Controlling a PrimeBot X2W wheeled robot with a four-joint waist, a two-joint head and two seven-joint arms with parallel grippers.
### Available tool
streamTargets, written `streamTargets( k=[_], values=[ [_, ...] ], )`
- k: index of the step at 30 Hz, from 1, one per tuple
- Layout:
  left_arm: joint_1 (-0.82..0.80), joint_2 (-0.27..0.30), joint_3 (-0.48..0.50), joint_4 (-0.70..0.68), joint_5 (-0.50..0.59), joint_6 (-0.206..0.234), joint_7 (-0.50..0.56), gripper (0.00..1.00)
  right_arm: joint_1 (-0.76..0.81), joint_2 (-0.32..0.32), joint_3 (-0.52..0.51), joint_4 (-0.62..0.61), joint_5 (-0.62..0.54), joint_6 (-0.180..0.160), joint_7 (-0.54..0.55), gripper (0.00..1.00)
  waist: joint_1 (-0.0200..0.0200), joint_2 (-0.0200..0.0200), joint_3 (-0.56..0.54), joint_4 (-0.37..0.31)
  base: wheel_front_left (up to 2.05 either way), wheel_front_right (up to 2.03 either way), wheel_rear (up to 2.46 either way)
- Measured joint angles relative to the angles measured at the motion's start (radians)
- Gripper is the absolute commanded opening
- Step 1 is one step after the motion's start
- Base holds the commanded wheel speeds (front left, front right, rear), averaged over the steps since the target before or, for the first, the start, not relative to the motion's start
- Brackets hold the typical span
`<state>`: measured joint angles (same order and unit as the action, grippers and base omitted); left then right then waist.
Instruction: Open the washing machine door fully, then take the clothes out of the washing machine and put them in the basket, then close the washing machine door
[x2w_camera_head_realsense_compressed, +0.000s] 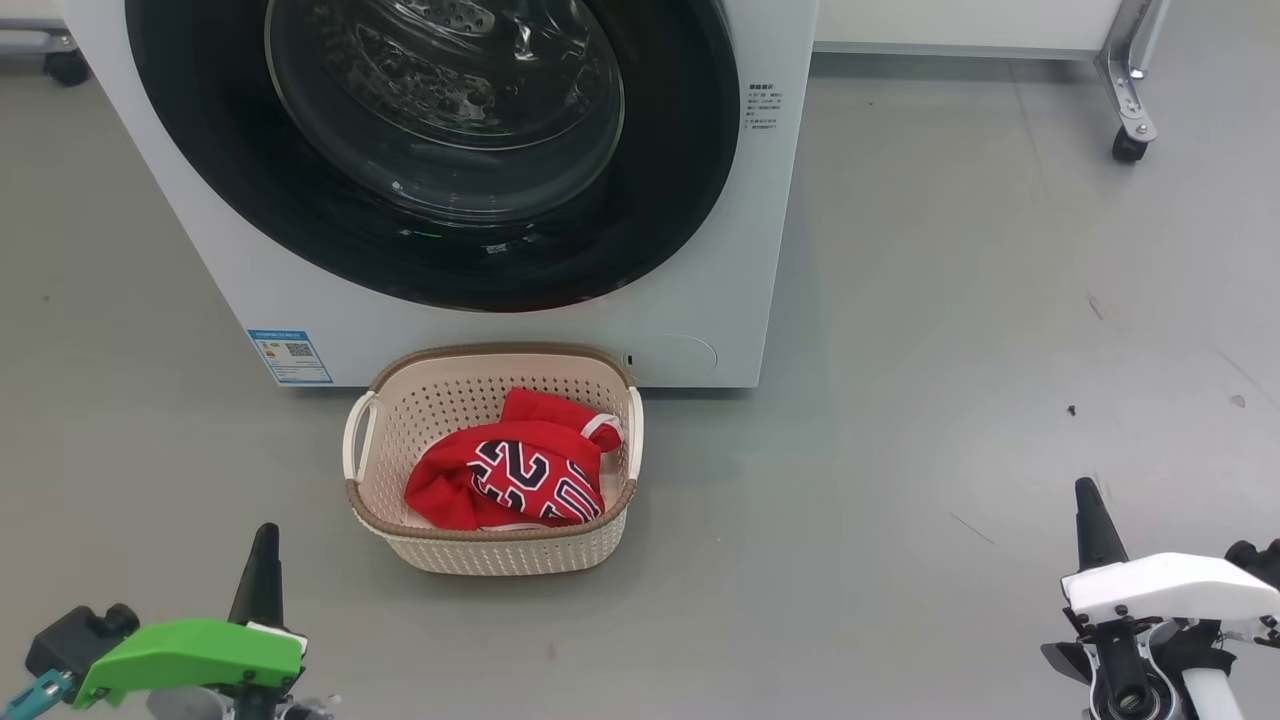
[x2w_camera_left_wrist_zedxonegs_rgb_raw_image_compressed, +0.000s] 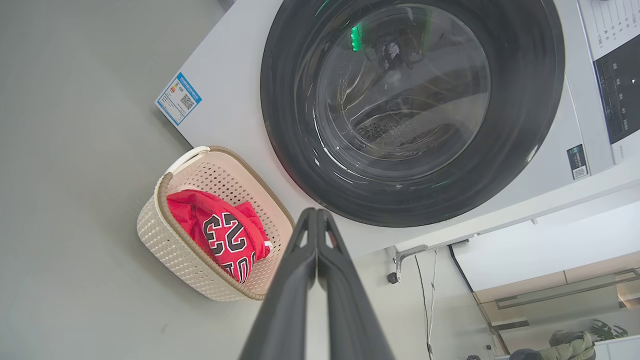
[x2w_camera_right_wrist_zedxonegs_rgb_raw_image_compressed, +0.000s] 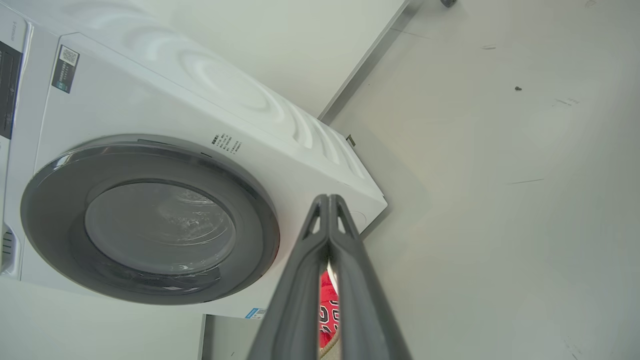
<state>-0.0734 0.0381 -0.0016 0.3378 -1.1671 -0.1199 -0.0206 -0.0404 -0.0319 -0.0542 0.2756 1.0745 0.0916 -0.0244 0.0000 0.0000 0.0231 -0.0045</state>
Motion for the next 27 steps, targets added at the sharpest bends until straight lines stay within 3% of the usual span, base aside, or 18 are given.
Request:
streamTargets(
  k=[27],
  values=[
    [0.0, -0.001, 0.056, -0.037, -0.286, 0.0, 0.084, 0.0, -0.013, -0.001, -0.056, 0.001, 0.349, 0.02, 0.091, 0.0, 0.0, 0.0, -0.014, 0.003, 0.0, 0.0, 0.0]
  ],
)
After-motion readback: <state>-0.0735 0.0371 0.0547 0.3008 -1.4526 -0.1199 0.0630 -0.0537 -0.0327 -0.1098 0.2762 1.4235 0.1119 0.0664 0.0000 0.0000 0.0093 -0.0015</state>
